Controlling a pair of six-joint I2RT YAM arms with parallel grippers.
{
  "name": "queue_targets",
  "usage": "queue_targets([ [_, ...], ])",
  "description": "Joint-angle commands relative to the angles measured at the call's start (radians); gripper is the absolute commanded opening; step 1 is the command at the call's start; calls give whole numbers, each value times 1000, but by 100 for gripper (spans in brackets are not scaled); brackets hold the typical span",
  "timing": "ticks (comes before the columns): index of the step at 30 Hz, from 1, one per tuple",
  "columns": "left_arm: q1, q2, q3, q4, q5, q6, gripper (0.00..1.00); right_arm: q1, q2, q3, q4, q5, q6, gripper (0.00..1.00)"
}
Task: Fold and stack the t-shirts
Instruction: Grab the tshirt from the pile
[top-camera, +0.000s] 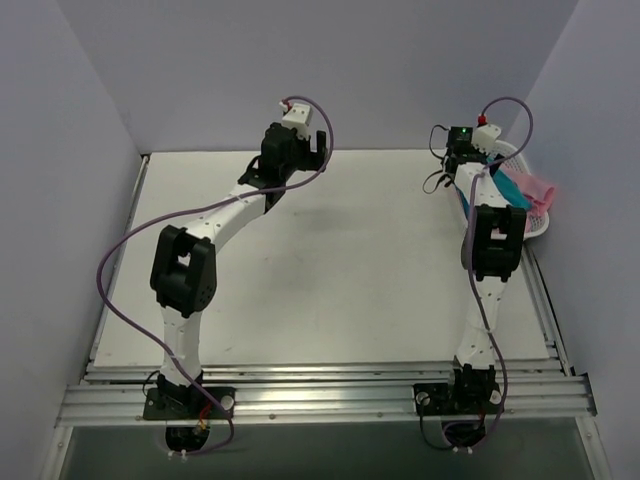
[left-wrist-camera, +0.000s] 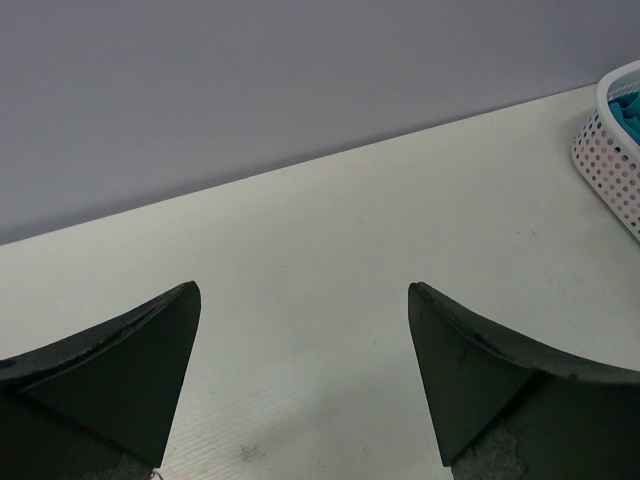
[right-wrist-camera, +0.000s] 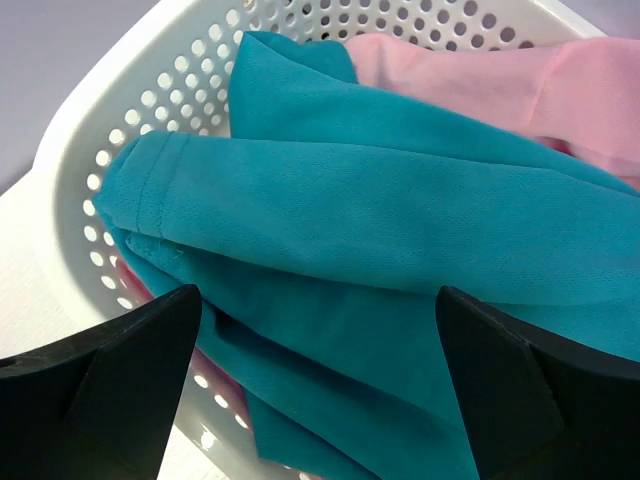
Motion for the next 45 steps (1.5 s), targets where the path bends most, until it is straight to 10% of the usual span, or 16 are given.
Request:
queue_targets([
  [1,-4,4,9,43,-7,5,94,8,-11,73,-21,-5,-14,100],
  [22,-4,41,12,52,1,-7,94,-38,184,243,-47,21,-54,99],
  [25,-4,50,17,50,1,-7,94,-45,198,257,-47,27,-54,91],
  [33,-6,62,17,52,9,-15,94,-61,215,280,-51,35,-51,0],
  [45,-12,48,31,40,1,-32,94,13,-90,113,-44,132,-57,0],
])
